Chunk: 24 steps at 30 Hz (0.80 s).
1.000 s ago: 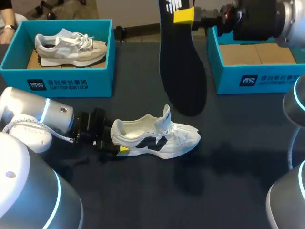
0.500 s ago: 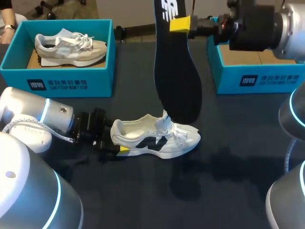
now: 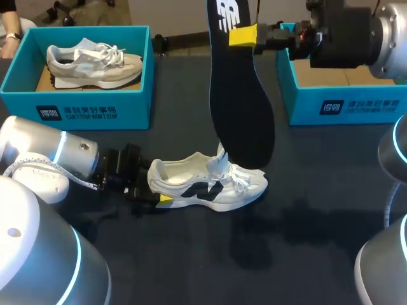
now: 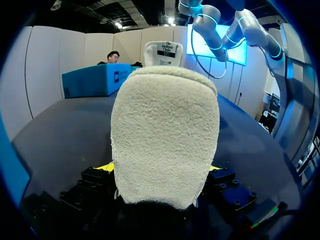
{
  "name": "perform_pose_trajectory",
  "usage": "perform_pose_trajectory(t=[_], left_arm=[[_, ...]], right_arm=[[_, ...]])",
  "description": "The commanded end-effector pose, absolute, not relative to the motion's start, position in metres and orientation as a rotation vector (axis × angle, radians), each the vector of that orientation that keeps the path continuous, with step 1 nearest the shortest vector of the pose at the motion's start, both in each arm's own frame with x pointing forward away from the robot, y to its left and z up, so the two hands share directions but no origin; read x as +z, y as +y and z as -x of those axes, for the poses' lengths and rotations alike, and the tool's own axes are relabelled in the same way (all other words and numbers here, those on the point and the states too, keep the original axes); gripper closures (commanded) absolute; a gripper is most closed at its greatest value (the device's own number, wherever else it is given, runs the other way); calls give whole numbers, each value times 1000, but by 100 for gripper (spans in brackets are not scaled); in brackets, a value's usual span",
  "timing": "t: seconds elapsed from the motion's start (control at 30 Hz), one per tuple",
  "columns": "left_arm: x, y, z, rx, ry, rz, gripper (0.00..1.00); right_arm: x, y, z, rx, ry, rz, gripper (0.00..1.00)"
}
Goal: Take the shoe out of the shoebox, open the shoe tongue, remove and reinsert the insole, then place the shoe into the shoebox
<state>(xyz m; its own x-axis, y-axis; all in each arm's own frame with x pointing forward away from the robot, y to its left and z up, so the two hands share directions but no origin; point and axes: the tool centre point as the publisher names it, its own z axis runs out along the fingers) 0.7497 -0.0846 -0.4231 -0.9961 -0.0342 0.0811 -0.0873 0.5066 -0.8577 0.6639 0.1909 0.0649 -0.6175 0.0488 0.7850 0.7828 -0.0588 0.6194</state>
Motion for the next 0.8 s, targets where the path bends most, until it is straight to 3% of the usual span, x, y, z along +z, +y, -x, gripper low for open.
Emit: perform_pose_trajectory(t=[0.03,0.8], left_arm=[[-423,-85,-749,1525,-2683,-110,100],[-423,-85,-749,1525,-2683,-110,100]], right_arm=[[64,190,-661,-1756,-1676,874,100],[69,196,-647,-1776,-1726,823,100]])
